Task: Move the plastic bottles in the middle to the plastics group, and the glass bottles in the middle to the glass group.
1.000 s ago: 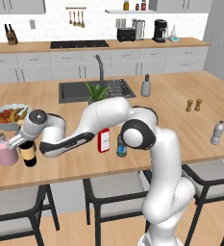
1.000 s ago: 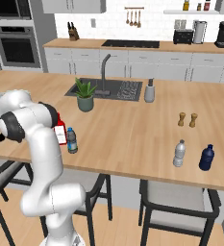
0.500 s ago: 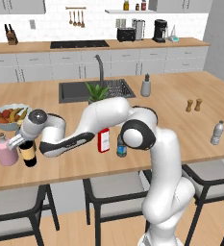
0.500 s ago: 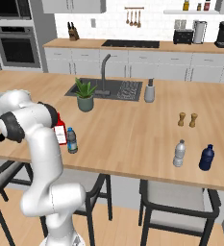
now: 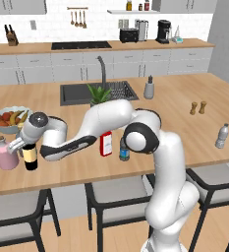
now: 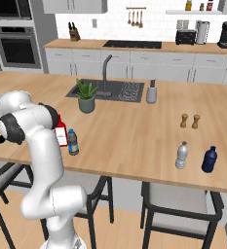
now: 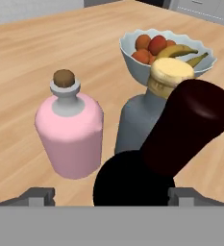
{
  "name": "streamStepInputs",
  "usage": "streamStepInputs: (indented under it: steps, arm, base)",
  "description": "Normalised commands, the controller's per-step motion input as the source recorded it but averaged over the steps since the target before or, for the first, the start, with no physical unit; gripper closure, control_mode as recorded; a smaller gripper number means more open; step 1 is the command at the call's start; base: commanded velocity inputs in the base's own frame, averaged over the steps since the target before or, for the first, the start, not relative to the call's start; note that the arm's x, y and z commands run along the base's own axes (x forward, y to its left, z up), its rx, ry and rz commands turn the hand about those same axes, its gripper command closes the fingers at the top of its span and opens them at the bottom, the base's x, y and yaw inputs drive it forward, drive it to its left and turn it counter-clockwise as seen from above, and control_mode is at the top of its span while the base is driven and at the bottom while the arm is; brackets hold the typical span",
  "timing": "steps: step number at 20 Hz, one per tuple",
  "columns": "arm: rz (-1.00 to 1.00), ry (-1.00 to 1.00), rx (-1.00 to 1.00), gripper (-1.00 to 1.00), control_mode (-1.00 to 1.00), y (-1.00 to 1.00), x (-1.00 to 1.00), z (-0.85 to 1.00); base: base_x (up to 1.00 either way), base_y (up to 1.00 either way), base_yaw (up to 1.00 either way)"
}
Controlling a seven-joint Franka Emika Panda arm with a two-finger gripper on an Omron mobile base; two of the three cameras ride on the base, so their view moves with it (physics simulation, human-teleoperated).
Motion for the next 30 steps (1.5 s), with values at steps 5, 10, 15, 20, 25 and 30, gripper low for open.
streamStepInputs:
  steps: [5,10,15,20,25,30]
  arm:
    - [0.0,0.0,0.0,-1.0,-1.0,-0.01,0.0,0.0]
    - [0.0,0.0,0.0,-1.0,-1.0,-0.09,-0.01,0.12]
    - [-0.05,-0.03,0.11,-1.0,-1.0,-0.45,-0.38,0.33]
    - [-0.03,-0.02,0.23,-1.0,-1.0,-0.64,-0.45,0.55]
    - [-0.01,0.01,0.14,-1.0,-1.0,-0.49,-0.16,0.71]
    - [-0.05,0.32,-0.05,-1.0,-1.0,-0.71,0.02,0.97]
  base:
    - [0.0,0.0,0.0]
    - [0.0,0.0,0.0]
    - [0.0,0.0,0.0]
    - [0.0,0.0,0.0]
    - [0.0,0.0,0.0]
    - [0.0,0.0,0.0]
